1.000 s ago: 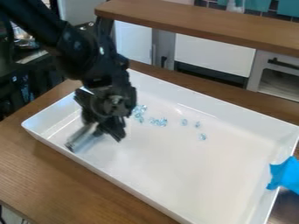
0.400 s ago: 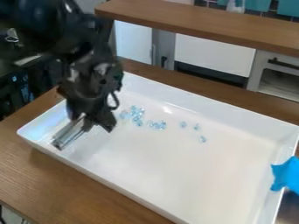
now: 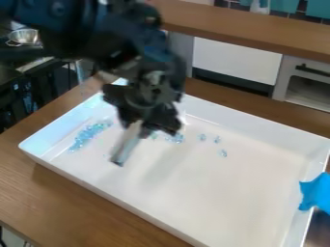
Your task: Sweep into pile
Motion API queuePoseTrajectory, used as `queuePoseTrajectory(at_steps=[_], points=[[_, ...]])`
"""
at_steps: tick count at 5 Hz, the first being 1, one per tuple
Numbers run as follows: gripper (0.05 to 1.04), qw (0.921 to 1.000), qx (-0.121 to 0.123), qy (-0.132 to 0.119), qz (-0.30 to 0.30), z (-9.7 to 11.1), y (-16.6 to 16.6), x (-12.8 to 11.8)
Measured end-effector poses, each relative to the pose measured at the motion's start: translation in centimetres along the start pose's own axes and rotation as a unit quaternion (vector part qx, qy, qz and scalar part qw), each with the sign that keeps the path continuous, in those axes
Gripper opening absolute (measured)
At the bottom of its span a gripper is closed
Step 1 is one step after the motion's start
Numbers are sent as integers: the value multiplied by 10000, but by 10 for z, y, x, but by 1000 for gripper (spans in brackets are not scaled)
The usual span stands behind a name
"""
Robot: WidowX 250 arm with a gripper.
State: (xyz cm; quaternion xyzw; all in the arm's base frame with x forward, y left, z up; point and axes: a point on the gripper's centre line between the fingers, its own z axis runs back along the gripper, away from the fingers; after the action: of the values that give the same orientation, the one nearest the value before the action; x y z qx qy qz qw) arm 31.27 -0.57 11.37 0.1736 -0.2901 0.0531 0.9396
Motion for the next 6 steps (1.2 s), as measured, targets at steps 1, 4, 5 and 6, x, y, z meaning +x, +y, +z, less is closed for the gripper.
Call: queuePoseTrajectory(at_steps=[1, 4, 5, 6], points=[[349, 9991, -269, 297, 167, 17, -40, 1], [349, 9917, -498, 1144, -293, -22, -101, 18], [349, 9913, -508, 1162, -359, -40, -98, 18], [349, 9908, -528, 1169, -427, -54, -96, 18]])
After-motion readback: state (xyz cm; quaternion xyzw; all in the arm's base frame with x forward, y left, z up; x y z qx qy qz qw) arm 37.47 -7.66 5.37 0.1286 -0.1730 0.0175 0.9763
